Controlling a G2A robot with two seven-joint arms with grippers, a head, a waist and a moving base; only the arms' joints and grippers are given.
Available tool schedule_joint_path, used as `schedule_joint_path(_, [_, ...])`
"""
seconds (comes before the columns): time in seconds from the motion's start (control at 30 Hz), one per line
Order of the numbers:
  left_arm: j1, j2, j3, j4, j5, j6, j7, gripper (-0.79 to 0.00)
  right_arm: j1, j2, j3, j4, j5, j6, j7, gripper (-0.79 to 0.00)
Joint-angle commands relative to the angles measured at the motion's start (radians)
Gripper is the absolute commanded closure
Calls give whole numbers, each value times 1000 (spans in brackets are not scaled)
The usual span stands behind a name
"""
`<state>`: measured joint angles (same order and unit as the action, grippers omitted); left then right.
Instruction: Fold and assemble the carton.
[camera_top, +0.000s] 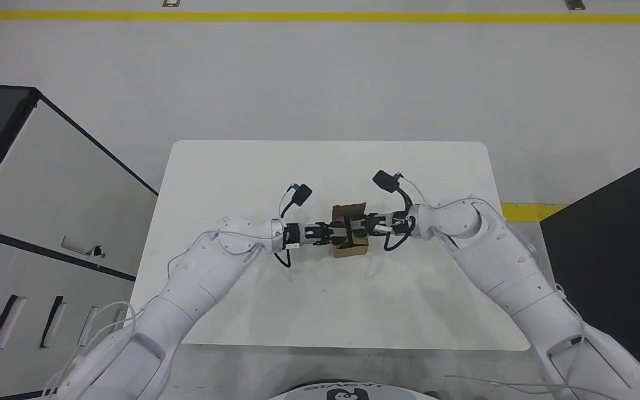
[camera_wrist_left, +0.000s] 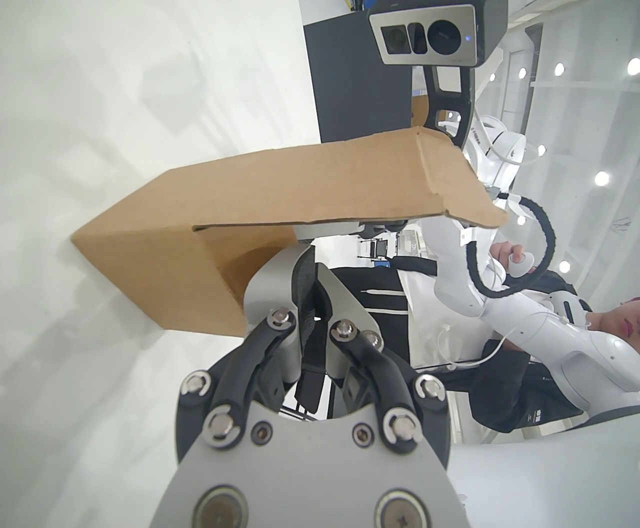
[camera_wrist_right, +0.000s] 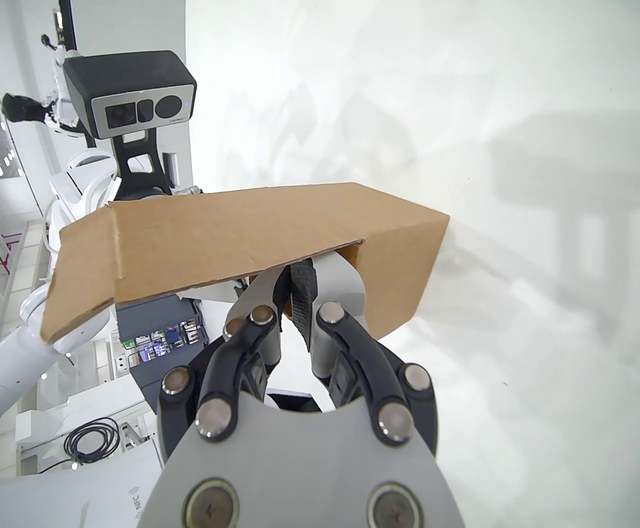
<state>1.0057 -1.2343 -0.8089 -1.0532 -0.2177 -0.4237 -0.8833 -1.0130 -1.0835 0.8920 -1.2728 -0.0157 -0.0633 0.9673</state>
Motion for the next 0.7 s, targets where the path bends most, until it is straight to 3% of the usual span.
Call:
schedule_joint_path(0.0, [-3,-2,2,6,3,6,3,0,-1,1,3,-1,0,0,2,0])
schedule_joint_path(0.67, [-22,-22,17,56,15,29,7,0,-18,8,29,-35,-45,16,9,0])
